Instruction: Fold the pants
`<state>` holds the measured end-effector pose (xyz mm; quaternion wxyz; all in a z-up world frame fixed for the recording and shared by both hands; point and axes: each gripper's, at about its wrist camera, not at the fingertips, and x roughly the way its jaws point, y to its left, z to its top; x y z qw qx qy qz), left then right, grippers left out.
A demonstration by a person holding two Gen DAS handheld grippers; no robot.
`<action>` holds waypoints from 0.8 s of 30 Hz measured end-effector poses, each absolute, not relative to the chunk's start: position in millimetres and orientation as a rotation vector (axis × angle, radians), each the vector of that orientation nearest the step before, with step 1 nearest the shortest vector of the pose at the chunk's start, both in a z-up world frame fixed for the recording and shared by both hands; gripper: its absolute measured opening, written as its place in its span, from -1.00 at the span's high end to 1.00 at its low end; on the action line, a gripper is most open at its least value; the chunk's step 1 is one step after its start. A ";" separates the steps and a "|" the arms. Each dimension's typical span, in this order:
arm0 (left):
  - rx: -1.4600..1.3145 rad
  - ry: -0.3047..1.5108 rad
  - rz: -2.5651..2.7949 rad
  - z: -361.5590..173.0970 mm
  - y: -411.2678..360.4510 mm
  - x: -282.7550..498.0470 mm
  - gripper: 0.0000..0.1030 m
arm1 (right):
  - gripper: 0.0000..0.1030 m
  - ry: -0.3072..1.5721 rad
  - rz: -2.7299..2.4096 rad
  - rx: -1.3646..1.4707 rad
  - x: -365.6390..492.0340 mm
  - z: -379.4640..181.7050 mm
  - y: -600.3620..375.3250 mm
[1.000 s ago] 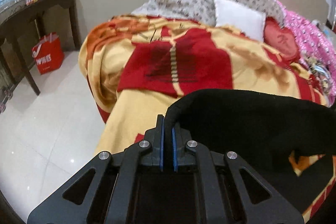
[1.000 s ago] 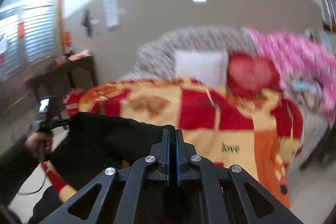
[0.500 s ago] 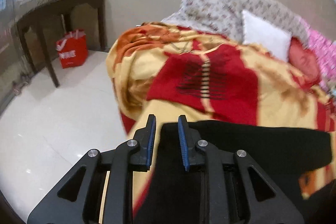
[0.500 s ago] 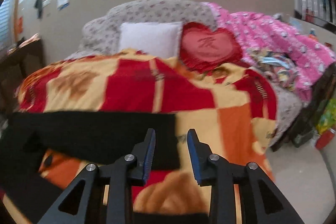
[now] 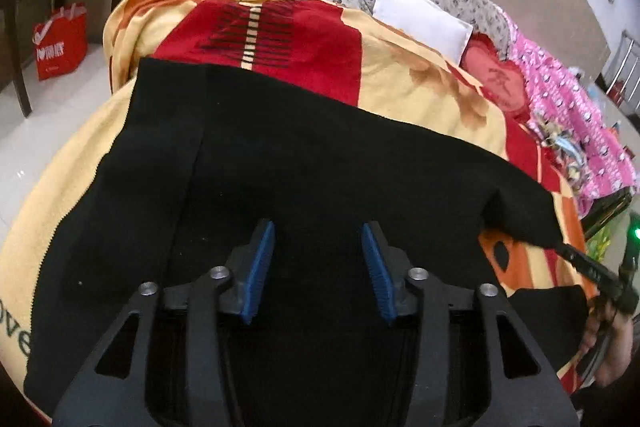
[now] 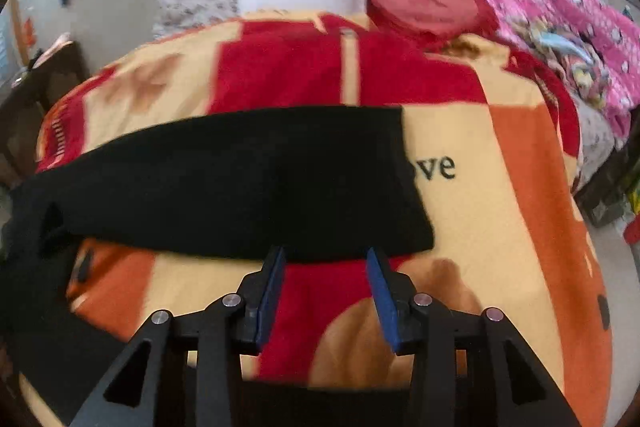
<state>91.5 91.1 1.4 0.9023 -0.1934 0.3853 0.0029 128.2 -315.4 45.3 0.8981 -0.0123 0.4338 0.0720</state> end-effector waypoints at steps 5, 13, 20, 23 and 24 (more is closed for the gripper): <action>-0.392 0.798 -0.013 3.2 88.2 92.1 -0.08 | 0.09 0.740 0.029 -0.104 77.3 56.0 -294.1; -0.404 0.794 -0.030 -1.3 88.7 90.8 -0.16 | 0.09 0.745 -0.214 -0.033 78.3 57.3 -305.7; -0.395 0.795 -0.026 -1.5 85.7 91.5 -0.16 | 0.09 0.792 -0.235 0.039 81.8 55.6 -323.3; -0.401 0.793 -0.028 -2.0 86.1 91.3 -0.16 | 0.09 0.786 -0.242 0.020 80.1 57.8 -320.1; -0.403 0.792 -0.029 -2.1 86.5 91.0 -0.16 | 0.09 0.783 -0.244 0.008 79.7 58.3 -318.4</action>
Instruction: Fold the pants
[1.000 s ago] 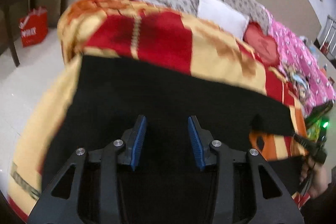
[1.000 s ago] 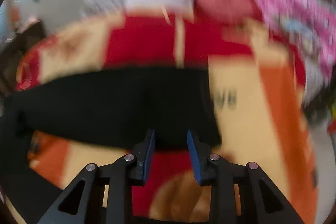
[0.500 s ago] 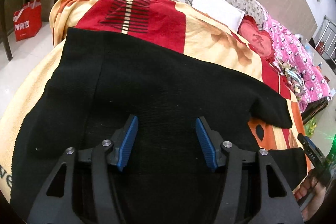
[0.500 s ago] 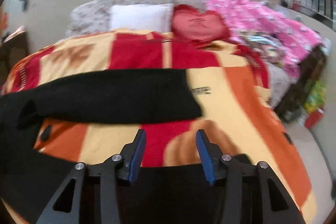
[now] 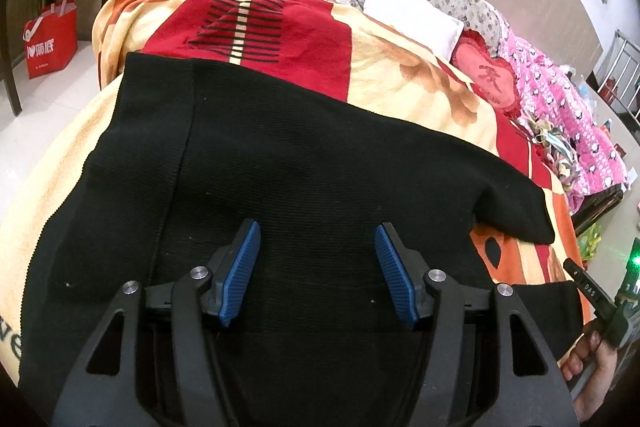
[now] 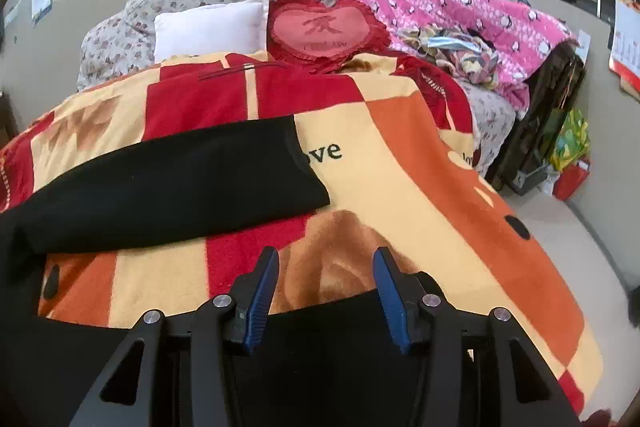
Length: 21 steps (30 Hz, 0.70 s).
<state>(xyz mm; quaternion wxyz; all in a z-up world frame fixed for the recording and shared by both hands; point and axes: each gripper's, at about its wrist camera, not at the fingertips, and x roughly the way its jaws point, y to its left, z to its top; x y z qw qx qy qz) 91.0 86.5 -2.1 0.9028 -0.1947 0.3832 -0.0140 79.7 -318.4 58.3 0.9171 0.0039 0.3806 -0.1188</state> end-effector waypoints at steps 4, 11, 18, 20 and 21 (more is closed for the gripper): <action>-0.437 0.784 -0.049 -3.3 91.9 89.2 -0.16 | 0.09 0.773 -0.259 -0.015 79.1 59.8 -317.4; -0.436 0.784 -0.074 -3.5 93.1 90.1 -0.32 | 0.09 0.755 -0.283 -0.040 76.0 63.2 -314.8; -0.503 0.758 -0.165 -3.6 101.4 87.5 -0.56 | 0.09 0.744 -0.289 -0.081 74.0 65.1 -307.8; -0.507 0.765 -0.229 2.7 104.8 83.0 -0.56 | 0.09 0.734 -0.269 -0.083 72.2 66.7 -306.5; -0.522 0.758 -0.257 7.5 110.5 79.8 -0.56 | 0.09 0.728 -0.258 -0.081 71.4 67.2 -306.1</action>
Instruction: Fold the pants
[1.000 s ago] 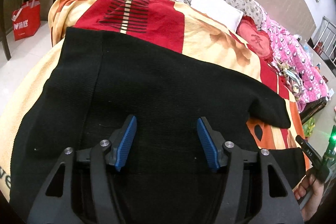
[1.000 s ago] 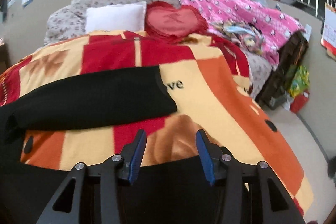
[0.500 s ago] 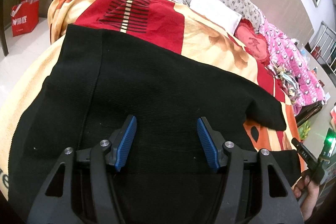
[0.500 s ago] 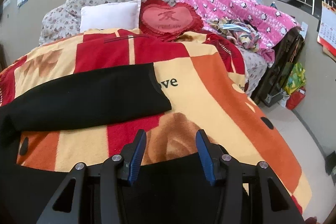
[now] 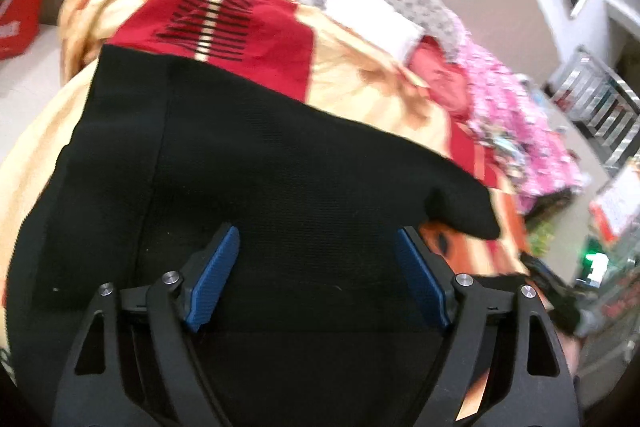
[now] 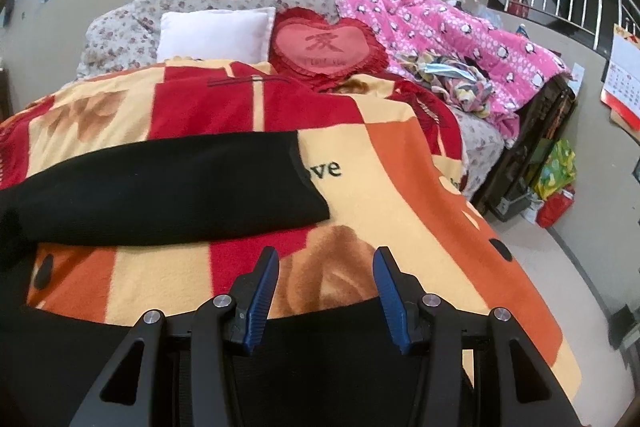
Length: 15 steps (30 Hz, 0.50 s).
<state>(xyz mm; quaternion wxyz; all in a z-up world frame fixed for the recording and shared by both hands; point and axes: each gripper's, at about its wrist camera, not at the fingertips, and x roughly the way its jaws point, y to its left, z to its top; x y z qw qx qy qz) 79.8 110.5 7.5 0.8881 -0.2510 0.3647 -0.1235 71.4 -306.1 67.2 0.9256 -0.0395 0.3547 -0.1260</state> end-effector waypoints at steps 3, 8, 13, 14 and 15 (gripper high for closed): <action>-0.513 0.663 -0.237 33.1 144.9 66.0 -0.56 | 0.09 0.686 -0.163 -0.073 65.5 71.6 -301.9; -0.324 0.657 -0.153 64.6 193.7 83.4 -0.56 | 0.09 0.664 -0.110 -0.116 63.5 73.2 -288.9; 0.027 0.758 -0.181 54.1 200.2 130.8 -0.56 | 0.09 0.688 -0.036 -0.086 67.2 70.2 -288.4; 0.045 0.780 -0.197 48.7 202.3 135.5 -0.56 | 0.09 0.701 0.037 -0.070 68.7 68.6 -286.4; 0.058 0.789 -0.210 43.0 202.4 139.4 -0.56 | 0.09 0.715 0.103 -0.055 70.6 67.2 -284.3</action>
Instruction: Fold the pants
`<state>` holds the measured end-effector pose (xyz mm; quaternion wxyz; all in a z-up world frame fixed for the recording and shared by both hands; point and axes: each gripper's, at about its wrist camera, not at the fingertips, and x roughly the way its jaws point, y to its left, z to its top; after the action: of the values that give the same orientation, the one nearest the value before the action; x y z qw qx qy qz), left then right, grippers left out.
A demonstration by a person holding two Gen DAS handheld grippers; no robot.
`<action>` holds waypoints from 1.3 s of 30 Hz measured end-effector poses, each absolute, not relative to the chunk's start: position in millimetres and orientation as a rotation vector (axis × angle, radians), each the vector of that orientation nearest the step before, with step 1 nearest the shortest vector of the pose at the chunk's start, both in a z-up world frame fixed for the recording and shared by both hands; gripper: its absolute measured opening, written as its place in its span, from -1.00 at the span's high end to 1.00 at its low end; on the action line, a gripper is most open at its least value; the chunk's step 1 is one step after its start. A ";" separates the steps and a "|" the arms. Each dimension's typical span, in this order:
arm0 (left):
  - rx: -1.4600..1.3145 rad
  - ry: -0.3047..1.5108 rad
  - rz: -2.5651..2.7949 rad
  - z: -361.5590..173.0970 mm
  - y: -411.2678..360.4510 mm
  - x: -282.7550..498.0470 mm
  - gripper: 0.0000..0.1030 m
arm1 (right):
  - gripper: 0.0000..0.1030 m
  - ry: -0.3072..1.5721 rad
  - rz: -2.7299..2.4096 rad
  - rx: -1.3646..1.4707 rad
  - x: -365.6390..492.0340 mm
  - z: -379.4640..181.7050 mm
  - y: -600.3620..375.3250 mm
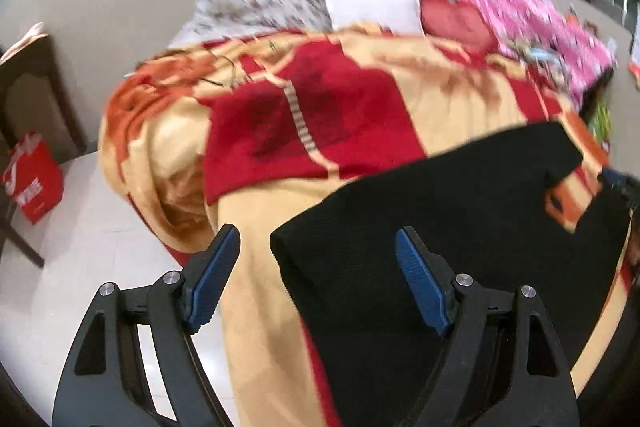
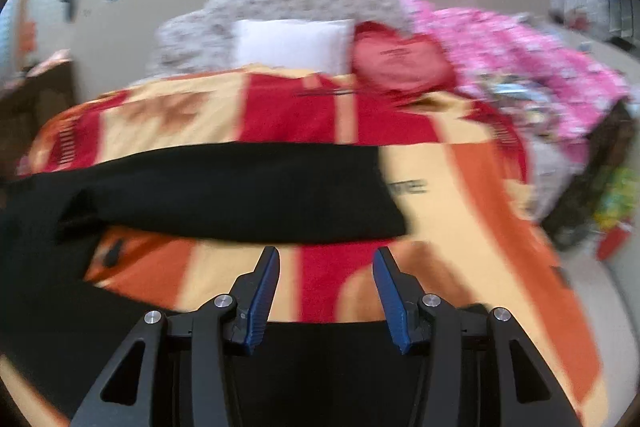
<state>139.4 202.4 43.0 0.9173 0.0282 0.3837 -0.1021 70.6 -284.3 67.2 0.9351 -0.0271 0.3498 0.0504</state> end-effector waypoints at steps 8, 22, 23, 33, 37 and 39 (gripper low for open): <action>0.066 0.869 -0.251 10.8 210.4 171.4 -0.53 | 0.11 0.840 0.228 -0.076 89.4 47.6 -267.7; 0.028 0.870 -0.243 20.8 209.2 162.6 0.89 | 0.18 0.889 0.131 0.049 94.3 39.9 -293.9; 0.033 0.863 -0.237 23.9 207.0 159.4 0.90 | 0.19 0.883 0.126 0.047 94.3 40.6 -293.9; 0.054 0.790 -0.167 64.9 174.7 119.1 0.90 | 0.21 0.720 0.084 0.159 75.4 61.9 -320.9; 0.026 0.755 -0.132 78.4 158.8 104.2 0.91 | 0.05 0.602 0.160 0.300 96.1 108.0 -368.9; -0.007 0.741 -0.123 84.0 154.6 102.1 0.91 | -0.01 0.650 0.220 0.378 125.6 119.3 -387.7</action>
<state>102.1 154.6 84.0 0.9303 -0.0033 0.3619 -0.0602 125.6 -387.7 119.3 0.9243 0.1840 0.3167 0.1073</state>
